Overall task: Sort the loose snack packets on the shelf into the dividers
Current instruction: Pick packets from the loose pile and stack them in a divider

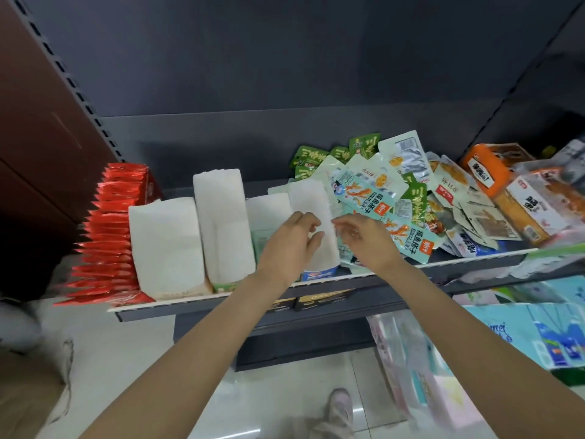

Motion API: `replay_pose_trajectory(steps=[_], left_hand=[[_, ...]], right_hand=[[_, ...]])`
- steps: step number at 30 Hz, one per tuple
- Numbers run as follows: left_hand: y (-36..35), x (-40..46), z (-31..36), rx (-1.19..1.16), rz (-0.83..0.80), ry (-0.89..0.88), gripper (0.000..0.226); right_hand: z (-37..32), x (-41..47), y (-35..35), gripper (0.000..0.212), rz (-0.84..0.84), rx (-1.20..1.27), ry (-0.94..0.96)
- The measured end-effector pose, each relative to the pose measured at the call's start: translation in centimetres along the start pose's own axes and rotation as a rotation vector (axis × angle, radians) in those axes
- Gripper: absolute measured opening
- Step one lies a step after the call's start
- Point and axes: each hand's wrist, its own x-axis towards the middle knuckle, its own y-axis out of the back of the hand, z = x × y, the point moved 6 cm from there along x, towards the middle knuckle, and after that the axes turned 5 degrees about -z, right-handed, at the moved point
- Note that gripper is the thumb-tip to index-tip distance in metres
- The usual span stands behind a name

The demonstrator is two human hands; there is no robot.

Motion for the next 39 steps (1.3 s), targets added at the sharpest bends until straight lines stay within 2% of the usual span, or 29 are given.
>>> replay_pose_trajectory(steps=[4,7,10,13,16,18,21,22,24,26,28,29,31,36,39], left_hand=[[-5.2,4.3,4.1,-0.065,-0.112,-0.032,0.024],[-9.9,7.4,5.1,0.013,-0.279,0.117,0.035],[-13.0,9.3,4.0,0.286,-0.401,0.361,0.054],[-14.0,10.0,2.6,0.306,-0.400,0.598,0.074],[-14.1,10.4,2.5,0.291,-0.395,0.629,0.082],[-13.5,10.6,2.8,0.232,-0.359,0.586,0.078],[-11.8,11.0,3.5,-0.028,-0.281,0.495,0.068],[-10.9,11.0,3.6,-0.105,-0.246,0.461,0.069],[-8.9,10.7,4.1,-0.203,-0.187,0.391,0.075],[-6.7,9.9,4.6,-0.254,-0.135,0.325,0.078],[-4.6,8.9,4.4,-0.287,-0.088,0.291,0.076],[-3.6,8.2,4.1,-0.302,-0.066,0.286,0.073],[-1.5,6.5,3.1,-0.305,-0.006,0.276,0.063],[4.0,1.5,-1.7,-0.267,0.270,0.333,0.029],[6.6,-1.7,-5.8,-0.265,0.423,0.414,0.030]], right_hand=[[8.0,0.9,2.1,0.050,-0.032,-0.121,-0.244],[12.7,1.2,2.5,0.065,-0.144,-0.181,-0.338],[14.6,1.5,2.6,0.064,-0.243,-0.248,-0.314],[14.9,1.9,3.0,0.057,-0.237,-0.376,-0.229],[15.0,2.2,3.2,0.051,-0.244,-0.426,-0.171],[15.2,2.5,3.3,0.048,-0.249,-0.401,-0.177],[14.7,3.2,3.7,0.038,-0.201,-0.261,-0.214],[14.3,3.5,3.9,0.031,-0.162,-0.124,-0.243],[13.0,3.6,4.2,0.018,-0.111,0.323,-0.348],[11.2,3.2,4.2,0.025,-0.103,0.792,-0.459],[9.0,2.7,4.5,0.035,-0.089,0.967,-0.449],[7.6,2.5,4.7,0.030,-0.081,0.986,-0.414],[4.9,2.2,4.5,0.004,-0.083,1.002,-0.357],[-1.7,1.8,2.0,0.014,-0.099,0.927,-0.221],[-4.9,1.8,0.0,0.017,-0.044,0.853,-0.162]])
